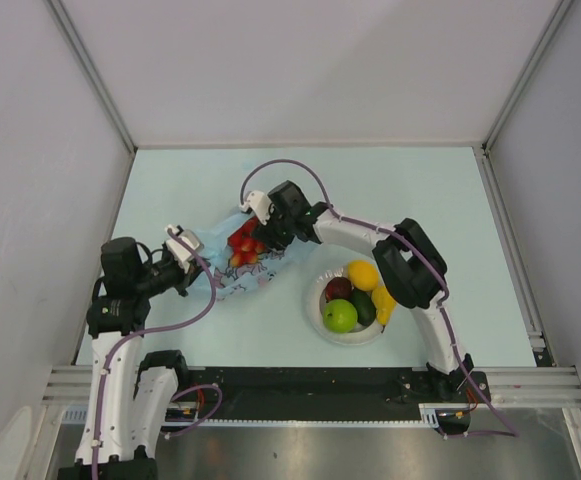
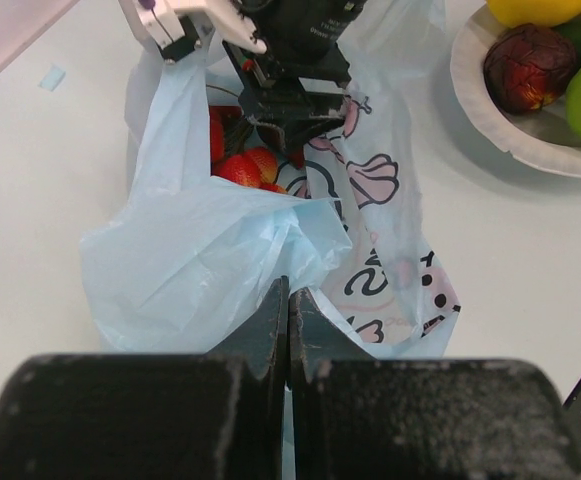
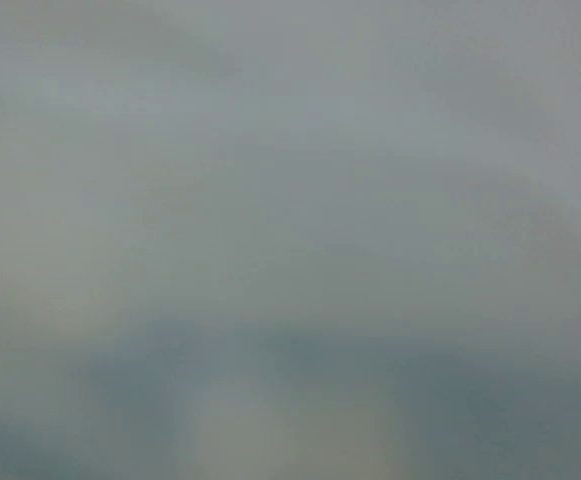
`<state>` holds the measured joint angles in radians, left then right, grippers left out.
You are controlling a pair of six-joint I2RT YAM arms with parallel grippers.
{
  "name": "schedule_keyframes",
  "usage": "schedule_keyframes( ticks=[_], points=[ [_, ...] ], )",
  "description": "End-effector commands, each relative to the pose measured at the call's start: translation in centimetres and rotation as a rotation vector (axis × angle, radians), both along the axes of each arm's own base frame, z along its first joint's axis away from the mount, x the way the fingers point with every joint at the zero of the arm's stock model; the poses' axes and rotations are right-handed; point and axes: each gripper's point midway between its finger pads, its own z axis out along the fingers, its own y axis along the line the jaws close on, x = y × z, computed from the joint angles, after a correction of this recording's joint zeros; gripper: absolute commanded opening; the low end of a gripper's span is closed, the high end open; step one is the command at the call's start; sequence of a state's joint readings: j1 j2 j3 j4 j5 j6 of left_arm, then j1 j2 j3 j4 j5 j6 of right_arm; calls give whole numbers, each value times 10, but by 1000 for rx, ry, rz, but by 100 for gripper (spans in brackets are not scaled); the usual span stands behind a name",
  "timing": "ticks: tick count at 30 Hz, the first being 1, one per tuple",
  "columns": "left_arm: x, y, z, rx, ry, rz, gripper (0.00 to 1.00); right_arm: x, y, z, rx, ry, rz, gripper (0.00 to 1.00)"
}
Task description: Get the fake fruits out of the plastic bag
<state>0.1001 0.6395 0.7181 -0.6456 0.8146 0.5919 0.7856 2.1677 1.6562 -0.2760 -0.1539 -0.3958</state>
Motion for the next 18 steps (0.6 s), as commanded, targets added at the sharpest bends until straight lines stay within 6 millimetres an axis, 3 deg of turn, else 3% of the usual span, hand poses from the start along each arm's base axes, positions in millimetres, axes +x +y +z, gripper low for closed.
schedule_keyframes(
  ticks=[1, 3, 5, 6, 8, 9, 12, 14, 18],
  points=[
    [3, -3, 12, -2, -28, -18, 0, 1, 4, -20, -57, -24, 38, 73],
    [4, -2, 14, 0, -30, -18, 0, -4, 1, -31, -89, -22, 58, 75],
    [4, -2, 14, 2, -27, -17, 0, -4, -2, -37, -109, -29, 83, 69],
    [5, -2, 14, 2, -28, -17, 0, -4, -3, -38, -115, -29, 97, 56],
    [5, -2, 16, 2, -30, -15, 0, 0, -1, -31, -96, -35, 120, 43],
    [5, -1, 15, 2, -28, -12, 0, 4, 4, -20, -71, -40, 128, 33],
    [4, -1, 13, 3, -18, -8, 0, 5, 15, 13, 43, -14, 158, 24],
    [4, 0, 9, 3, -5, -7, 0, -1, 27, 52, 181, 34, 205, 21],
    [4, 1, 2, 19, 4, -5, 0, -20, 37, 101, 371, 172, 261, 18]
  ],
)
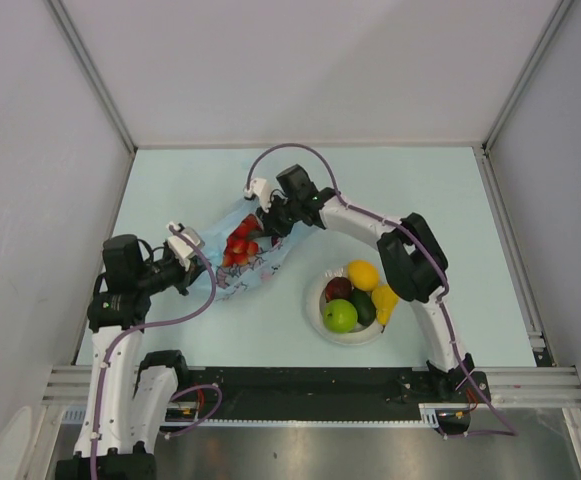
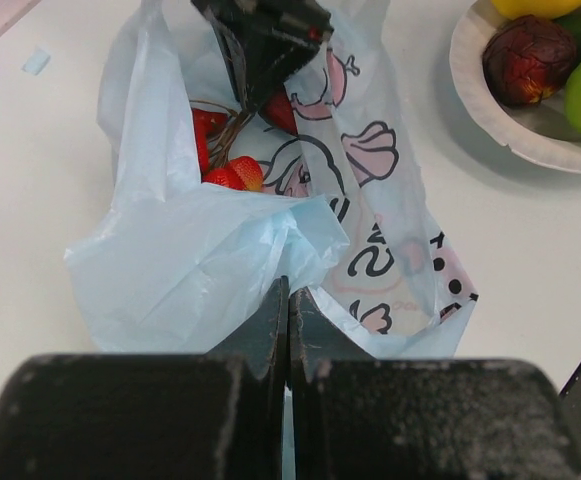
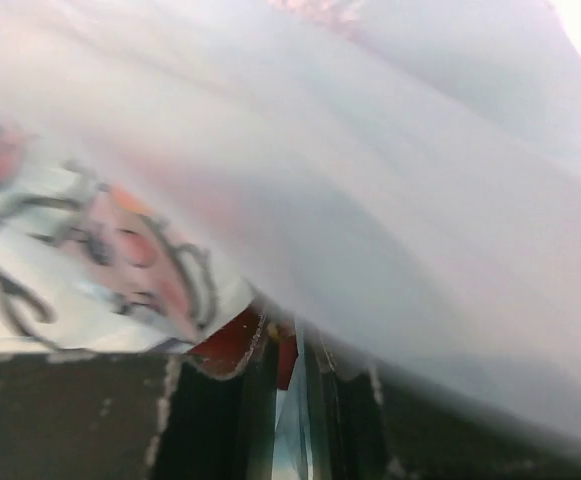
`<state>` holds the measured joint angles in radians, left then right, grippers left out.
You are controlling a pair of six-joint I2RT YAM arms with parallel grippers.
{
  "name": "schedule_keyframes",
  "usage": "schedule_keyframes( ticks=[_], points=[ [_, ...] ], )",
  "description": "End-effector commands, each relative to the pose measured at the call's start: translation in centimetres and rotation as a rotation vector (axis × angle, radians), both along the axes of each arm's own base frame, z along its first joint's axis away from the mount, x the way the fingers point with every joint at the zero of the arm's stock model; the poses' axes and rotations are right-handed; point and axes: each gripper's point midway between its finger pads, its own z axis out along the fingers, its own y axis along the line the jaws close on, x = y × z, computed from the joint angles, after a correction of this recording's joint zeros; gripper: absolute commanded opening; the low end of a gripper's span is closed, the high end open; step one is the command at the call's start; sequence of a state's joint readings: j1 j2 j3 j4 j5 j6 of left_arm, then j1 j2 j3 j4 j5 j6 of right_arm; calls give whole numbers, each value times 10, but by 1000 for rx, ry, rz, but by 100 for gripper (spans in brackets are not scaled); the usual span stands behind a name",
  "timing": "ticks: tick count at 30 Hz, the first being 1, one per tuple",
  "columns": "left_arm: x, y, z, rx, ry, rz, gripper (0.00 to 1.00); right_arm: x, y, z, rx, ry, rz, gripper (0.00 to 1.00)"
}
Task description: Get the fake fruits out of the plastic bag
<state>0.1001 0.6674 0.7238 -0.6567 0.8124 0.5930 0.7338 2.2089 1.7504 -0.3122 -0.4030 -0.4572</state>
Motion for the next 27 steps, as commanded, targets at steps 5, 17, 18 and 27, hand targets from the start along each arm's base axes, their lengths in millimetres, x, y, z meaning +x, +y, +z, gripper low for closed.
schedule_keyframes(
  ticks=[5, 17, 18, 27],
  points=[
    [2, 0, 5, 10, -24, -6, 0, -33, 26, 109, 360, 260, 88, 17],
    [-3, 6, -7, 56, -10, 10, 0, 1, -11, 44, 3, -33, -139, 51],
    [-1, 7, -4, 56, -19, 15, 0, 15, -23, 42, -16, -52, -193, 51],
    [55, 28, 131, 20, -337, 199, 0, 105, -42, 68, 8, -251, -367, 82]
  ],
)
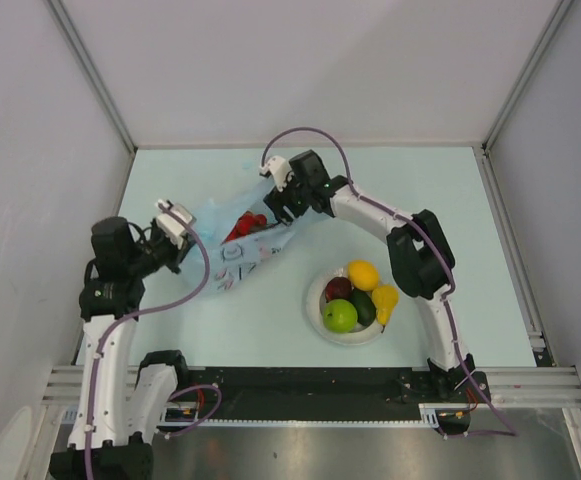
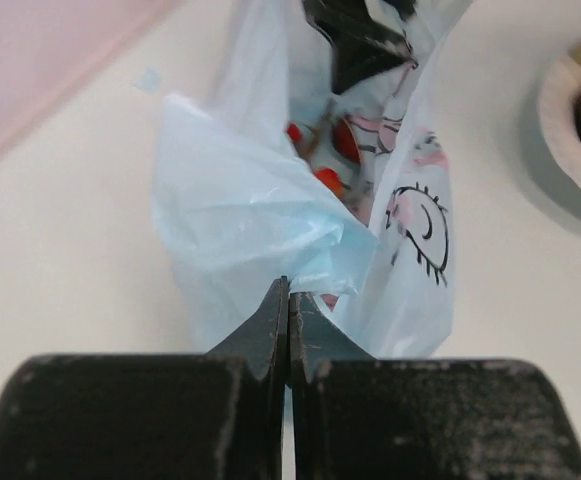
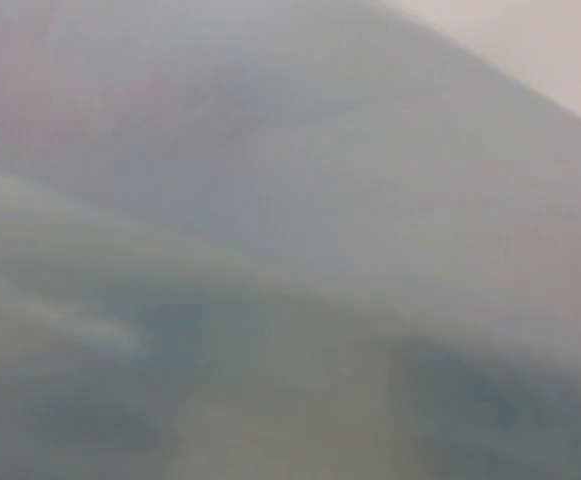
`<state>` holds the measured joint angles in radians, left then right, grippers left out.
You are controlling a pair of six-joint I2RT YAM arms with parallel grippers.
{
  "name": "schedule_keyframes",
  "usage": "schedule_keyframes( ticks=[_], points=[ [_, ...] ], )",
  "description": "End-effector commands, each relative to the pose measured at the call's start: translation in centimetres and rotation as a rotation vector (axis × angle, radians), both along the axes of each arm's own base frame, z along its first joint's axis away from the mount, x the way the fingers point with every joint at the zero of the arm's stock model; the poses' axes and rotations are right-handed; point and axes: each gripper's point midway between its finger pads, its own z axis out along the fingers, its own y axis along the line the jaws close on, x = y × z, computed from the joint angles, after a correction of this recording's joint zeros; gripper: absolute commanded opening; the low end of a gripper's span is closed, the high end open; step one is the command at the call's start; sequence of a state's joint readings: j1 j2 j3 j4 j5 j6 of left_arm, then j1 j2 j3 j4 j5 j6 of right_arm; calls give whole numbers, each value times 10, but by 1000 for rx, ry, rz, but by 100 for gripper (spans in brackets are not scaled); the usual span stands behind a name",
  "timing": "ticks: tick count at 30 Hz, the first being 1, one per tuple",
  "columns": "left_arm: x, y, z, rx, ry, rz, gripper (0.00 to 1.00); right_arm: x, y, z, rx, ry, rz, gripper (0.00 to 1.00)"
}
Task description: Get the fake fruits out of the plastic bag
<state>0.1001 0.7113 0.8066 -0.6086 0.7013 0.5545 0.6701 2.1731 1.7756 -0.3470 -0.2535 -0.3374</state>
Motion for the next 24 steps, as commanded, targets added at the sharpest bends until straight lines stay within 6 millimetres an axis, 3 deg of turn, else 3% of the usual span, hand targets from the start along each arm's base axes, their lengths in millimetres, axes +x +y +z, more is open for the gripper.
schedule_keyframes(
  ticks=[1, 2, 3, 4, 5, 7, 8, 10, 11, 12, 13, 14, 15, 17, 18, 20, 21, 24],
  points=[
    [32, 12, 121, -14, -315, 97, 0, 84, 5, 81, 55, -348, -150, 83],
    [30, 12, 152, -13, -384, 101, 0, 98, 1, 90, 49, -402, -212, 84],
    [31, 13, 165, -10, -412, 106, 0, 106, 3, 106, 71, -451, -231, 84],
    [29, 13, 177, -8, -440, 108, 0, 112, 11, 136, 126, -520, -239, 85],
    [24, 14, 199, -4, -489, 112, 0, 111, 17, 147, 141, -548, -236, 85],
    [19, 13, 211, 9, -518, 107, 0, 103, 29, 165, 163, -584, -209, 85],
    [15, 11, 215, 19, -529, 89, 0, 90, 44, 163, 175, -566, -162, 84],
    [3, 0, 197, 45, -492, 3, 0, 67, 54, 150, 155, -509, -111, 82],
    [1, -3, 174, 47, -436, -27, 0, 42, 65, 114, 109, -441, -39, 79],
    [-4, -6, 149, 69, -374, -60, 0, 29, 62, 109, 85, -430, -22, 79],
    [-16, -12, 135, 72, -356, -101, 0, 17, 57, 84, 33, -400, 0, 77],
    [-21, -12, 93, 69, -245, -112, 0, 3, 54, 69, 1, -371, 22, 77],
    [-27, -12, 77, 88, -223, -125, 0, -20, 43, 28, -70, -298, 56, 76],
    [-43, -10, 35, 102, -147, -118, 0, -52, 31, 21, -85, -230, 122, 74],
    [-48, -9, 26, 124, -148, -124, 0, -72, 21, 1, -114, -170, 159, 73],
    [-58, -4, 8, 147, -128, -99, 0, -99, 10, 0, -137, -101, 213, 70],
    [-59, -3, 5, 155, -128, -95, 0, -108, 4, -5, -153, -81, 223, 70],
    [-62, -4, 8, 120, -118, -72, 0, -112, 3, 14, -128, -104, 231, 69]
  ],
)
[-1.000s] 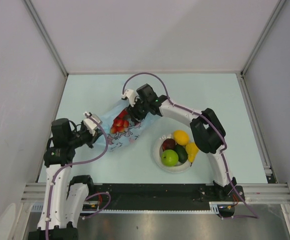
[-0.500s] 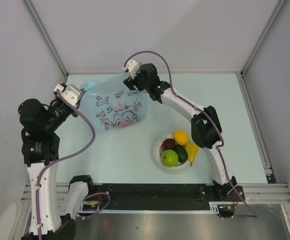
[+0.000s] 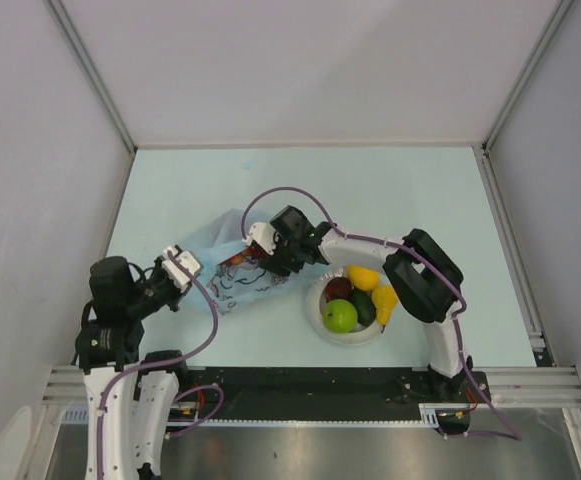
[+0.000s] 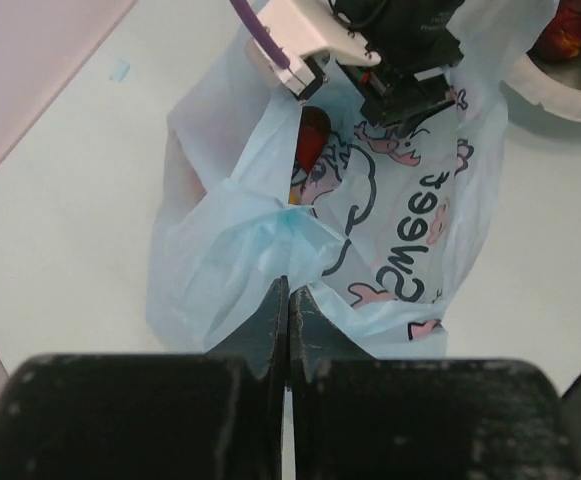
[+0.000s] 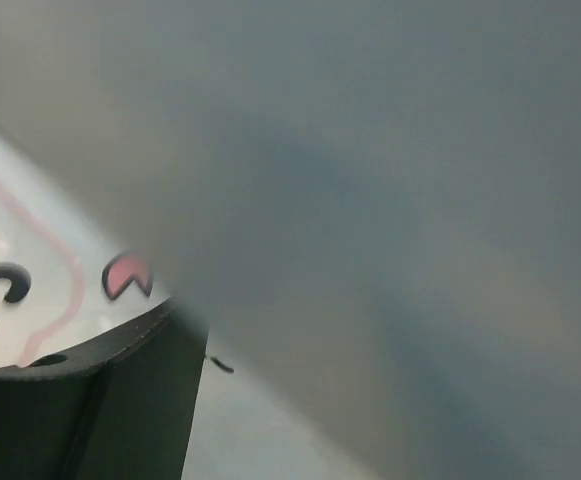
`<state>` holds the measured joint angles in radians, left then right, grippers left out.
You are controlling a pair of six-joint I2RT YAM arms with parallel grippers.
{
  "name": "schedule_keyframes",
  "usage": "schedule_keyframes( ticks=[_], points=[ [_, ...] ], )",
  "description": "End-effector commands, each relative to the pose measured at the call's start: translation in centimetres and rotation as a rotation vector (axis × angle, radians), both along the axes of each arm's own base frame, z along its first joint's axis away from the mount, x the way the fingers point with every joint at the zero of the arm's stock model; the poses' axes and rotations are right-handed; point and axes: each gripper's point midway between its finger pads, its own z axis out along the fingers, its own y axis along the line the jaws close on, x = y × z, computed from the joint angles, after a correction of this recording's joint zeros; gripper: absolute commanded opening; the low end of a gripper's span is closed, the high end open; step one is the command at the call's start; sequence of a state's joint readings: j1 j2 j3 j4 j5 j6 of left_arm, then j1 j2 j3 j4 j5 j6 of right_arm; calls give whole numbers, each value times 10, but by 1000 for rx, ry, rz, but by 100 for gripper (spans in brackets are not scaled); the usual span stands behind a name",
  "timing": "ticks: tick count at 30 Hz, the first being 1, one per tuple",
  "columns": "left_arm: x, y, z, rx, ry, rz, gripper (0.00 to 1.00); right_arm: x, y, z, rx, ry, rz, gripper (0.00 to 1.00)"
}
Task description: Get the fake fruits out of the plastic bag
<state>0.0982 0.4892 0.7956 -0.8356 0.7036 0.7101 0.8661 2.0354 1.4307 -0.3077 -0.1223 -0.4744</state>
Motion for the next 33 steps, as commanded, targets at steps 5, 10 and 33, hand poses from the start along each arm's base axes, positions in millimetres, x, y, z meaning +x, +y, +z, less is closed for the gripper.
schedule_keyframes(
  ticks=[5, 10, 33],
  points=[
    [-9, -10, 12, -46, -32, -31, 0, -1, 17, 115, 221, -119, 66, 61],
    [-5, -12, 18, -79, -43, -31, 0, -1, 43, 120, 295, -29, 61, 50],
    [1, -17, 12, -144, 21, -22, 0, 45, 51, 30, 290, 187, -440, 78]
  ],
)
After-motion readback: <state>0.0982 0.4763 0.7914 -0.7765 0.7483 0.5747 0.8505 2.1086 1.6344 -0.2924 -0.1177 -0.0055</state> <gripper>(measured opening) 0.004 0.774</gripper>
